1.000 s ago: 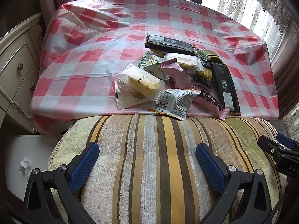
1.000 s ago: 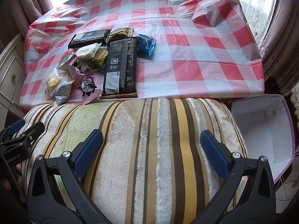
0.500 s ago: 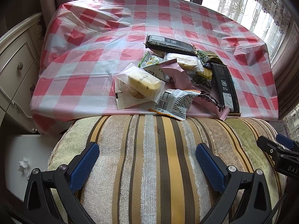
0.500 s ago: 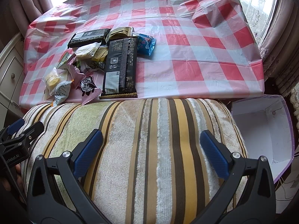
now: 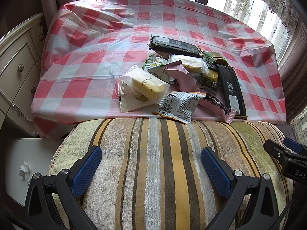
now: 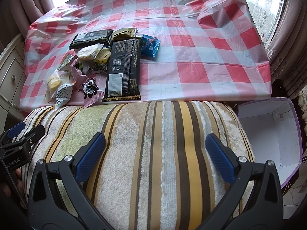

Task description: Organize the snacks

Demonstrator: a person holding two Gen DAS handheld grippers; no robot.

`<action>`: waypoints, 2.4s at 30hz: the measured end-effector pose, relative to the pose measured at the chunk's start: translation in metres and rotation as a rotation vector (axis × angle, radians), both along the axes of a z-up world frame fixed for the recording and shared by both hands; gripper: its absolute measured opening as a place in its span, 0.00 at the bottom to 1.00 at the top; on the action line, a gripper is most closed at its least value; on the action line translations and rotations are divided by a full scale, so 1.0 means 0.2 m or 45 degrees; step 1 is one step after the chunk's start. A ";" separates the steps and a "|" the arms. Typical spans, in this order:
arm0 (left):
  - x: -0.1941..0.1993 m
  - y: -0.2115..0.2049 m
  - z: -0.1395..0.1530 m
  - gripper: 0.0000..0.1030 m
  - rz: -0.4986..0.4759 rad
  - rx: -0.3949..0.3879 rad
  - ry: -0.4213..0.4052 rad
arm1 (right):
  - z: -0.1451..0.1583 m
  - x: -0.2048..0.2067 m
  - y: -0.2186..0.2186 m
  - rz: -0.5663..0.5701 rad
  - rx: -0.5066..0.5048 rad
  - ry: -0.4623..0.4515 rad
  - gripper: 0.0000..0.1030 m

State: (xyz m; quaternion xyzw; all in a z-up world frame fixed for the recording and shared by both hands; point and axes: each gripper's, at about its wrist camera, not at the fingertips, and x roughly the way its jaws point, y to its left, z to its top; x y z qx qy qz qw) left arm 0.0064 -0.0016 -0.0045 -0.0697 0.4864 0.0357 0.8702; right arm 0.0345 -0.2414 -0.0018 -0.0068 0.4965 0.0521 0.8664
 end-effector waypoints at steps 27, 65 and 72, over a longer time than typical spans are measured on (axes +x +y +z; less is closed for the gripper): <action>0.00 0.00 0.00 1.00 0.003 0.002 -0.001 | 0.00 0.00 0.00 0.000 -0.002 -0.002 1.00; 0.46 0.21 -0.05 0.65 0.232 -0.284 0.023 | -0.02 0.49 0.21 0.175 0.038 -0.013 1.00; 0.55 0.17 -0.07 0.62 0.220 -0.216 0.060 | -0.08 0.60 0.26 0.176 -0.008 0.018 0.94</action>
